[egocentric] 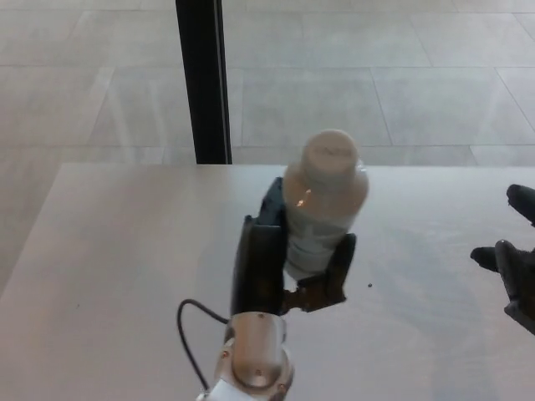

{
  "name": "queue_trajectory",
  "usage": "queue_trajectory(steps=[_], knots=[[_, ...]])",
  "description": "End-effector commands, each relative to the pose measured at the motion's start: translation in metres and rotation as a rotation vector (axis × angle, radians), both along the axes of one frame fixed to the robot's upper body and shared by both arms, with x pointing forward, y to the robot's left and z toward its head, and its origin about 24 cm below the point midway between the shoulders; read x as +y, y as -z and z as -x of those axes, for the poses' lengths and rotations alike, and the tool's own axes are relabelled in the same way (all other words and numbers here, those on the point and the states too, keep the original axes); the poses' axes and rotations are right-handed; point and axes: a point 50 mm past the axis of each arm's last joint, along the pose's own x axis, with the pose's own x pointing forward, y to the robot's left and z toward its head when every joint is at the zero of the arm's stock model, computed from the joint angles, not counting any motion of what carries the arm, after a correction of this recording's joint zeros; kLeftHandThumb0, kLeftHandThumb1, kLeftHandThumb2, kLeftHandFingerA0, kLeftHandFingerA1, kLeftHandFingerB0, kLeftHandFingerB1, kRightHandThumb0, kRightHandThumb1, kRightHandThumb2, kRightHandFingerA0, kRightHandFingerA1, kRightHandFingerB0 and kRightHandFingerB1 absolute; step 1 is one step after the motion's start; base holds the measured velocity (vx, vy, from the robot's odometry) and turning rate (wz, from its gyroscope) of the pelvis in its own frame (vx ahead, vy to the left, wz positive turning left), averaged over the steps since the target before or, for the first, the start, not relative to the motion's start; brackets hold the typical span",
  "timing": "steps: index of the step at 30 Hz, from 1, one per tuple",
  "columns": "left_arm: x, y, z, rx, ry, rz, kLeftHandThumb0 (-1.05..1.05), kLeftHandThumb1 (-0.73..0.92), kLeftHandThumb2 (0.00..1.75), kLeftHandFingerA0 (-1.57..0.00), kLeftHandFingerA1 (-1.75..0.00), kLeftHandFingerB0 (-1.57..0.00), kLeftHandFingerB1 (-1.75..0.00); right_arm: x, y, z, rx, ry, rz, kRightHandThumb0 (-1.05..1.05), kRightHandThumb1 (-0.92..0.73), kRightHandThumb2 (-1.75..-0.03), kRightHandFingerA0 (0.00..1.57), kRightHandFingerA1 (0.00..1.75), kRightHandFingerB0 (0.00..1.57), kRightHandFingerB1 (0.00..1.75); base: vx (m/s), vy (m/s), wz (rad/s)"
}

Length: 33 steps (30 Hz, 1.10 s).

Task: The robot uses its left hand to to lift the bottle kept on the middle of the desk and tilts it towards its right hand. It then uses its right hand to rotate its cap to open it and places the bottle and cap back on the desk

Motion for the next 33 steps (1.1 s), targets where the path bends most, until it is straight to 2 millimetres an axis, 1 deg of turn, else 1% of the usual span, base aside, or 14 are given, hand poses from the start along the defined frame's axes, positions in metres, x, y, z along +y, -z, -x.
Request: queue_trajectory(steps=[1, 3, 4, 8, 9, 10, 11, 13, 14, 15, 29, 31, 32, 33], knots=[[0.023, 0.007, 0.000, 0.051, -0.028, -0.094, 0.00, 0.78, 1.48, -1.13, -1.75, -0.90, -1.75, 0.012, -0.018, 0.003, -0.062, -0.078, 0.105, -0.50, -0.57, -0.57, 0.74, 0.71, 0.48, 0.37, 0.00, 0.000, 0.00], [0.026, 0.007, 0.000, 0.039, -0.024, -0.132, 0.00, 0.75, 1.47, -1.09, -1.75, -0.86, -1.75, 0.016, -0.022, 0.003, -0.078, -0.099, 0.114, -0.51, -0.58, -0.58, 0.73, 0.71, 0.48, 0.37, 0.00, 0.000, 0.00], [0.028, 0.007, -0.001, 0.039, -0.029, -0.156, -0.01, 0.71, 1.45, -0.96, -1.75, -0.76, -1.75, 0.020, -0.028, 0.003, -0.105, -0.122, 0.153, -0.58, -0.62, -0.59, 0.70, 0.72, 0.45, 0.36, 0.00, 0.000, 0.00], [0.033, 0.009, 0.000, 0.026, -0.020, -0.223, 0.02, 0.67, 1.44, -0.97, -1.75, -0.75, -1.75, 0.037, -0.054, 0.001, -0.211, -0.188, 0.213, -0.64, -0.66, -0.60, 0.70, 0.76, 0.44, 0.36, 0.00, 0.000, 0.00], [0.033, 0.008, 0.000, 0.025, -0.022, -0.244, 0.09, 0.71, 1.45, -1.23, -1.75, -1.00, -1.56, 0.041, -0.060, 0.000, -0.230, -0.210, 0.212, -0.66, -0.53, -0.91, 0.68, 0.81, 0.36, 0.50, 0.00, 0.000, 0.00], [0.033, 0.008, 0.000, 0.021, -0.022, -0.257, 0.07, 0.68, 1.44, -0.94, -1.75, -0.76, -1.75, 0.044, -0.064, -0.001, -0.247, -0.223, 0.219, -0.66, -0.67, -0.61, 0.70, 0.83, 0.43, 0.36, 0.00, 0.000, 0.00], [0.033, 0.009, 0.000, 0.019, -0.018, -0.265, 0.14, 0.66, 1.42, -1.24, -1.75, -1.02, -1.57, 0.048, -0.070, -0.001, -0.267, -0.249, 0.217, -0.66, -0.67, -0.61, 0.69, 0.85, 0.43, 0.35, 0.00, 0.000, 0.00], [0.032, 0.010, 0.000, 0.022, -0.011, -0.285, 0.01, 0.70, 1.43, -1.12, -1.75, -0.92, -1.57, 0.055, -0.075, -0.002, -0.280, -0.272, 0.218, -0.69, -0.65, -0.60, 0.70, 0.88, 0.45, 0.35, 0.00, 0.000, 0.00], [0.032, 0.010, 0.000, 0.022, -0.011, -0.286, 0.01, 0.70, 1.43, -1.12, -1.75, -0.92, -1.57, 0.055, -0.075, -0.002, -0.279, -0.272, 0.219, -0.69, -0.65, -0.60, 0.70, 0.88, 0.45, 0.35, 0.00, 0.000, 0.00], [0.031, 0.010, -0.001, 0.015, -0.006, -0.290, 0.02, 0.78, 1.36, -1.02, -1.19, -0.95, -1.14, 0.059, -0.073, -0.004, -0.266, -0.285, 0.236, -0.67, -0.64, -0.60, 0.68, 0.94, 0.45, 0.36, 0.00, 0.000, 0.00], [0.025, 0.004, -0.006, 0.010, -0.008, -0.294, 0.03, 0.79, 1.36, -1.01, -1.18, -0.94, -1.13, 0.064, -0.034, -0.010, -0.054, -0.347, 0.365, -0.70, -0.65, -0.61, 0.68, 0.90, 0.42, 0.34, 0.00, 0.000, 0.00], [0.025, 0.004, -0.006, 0.015, -0.011, -0.294, 0.03, 0.79, 1.36, -1.00, -1.18, -0.93, -1.13, 0.063, -0.031, -0.010, -0.032, -0.351, 0.391, -0.81, -0.57, -0.70, 0.68, 0.92, 0.38, 0.38, 0.00, 0.000, 0.00], [0.025, 0.004, -0.006, 0.017, -0.015, -0.295, 0.03, 0.79, 1.36, -1.01, -1.18, -0.94, -1.13, 0.063, -0.027, -0.010, 0.001, -0.358, 0.419, -0.81, -0.55, -0.97, 0.77, 0.99, 0.32, 0.48, 0.00, 0.000, 0.00], [0.025, 0.004, -0.006, 0.018, -0.018, -0.300, 0.03, 0.79, 1.36, -1.01, -1.18, -0.94, -1.13, 0.062, -0.026, -0.010, 0.009, -0.360, 0.424, -0.81, -0.55, -0.97, 0.77, 0.99, 0.32, 0.48, 0.00, 0.000, 0.00]])
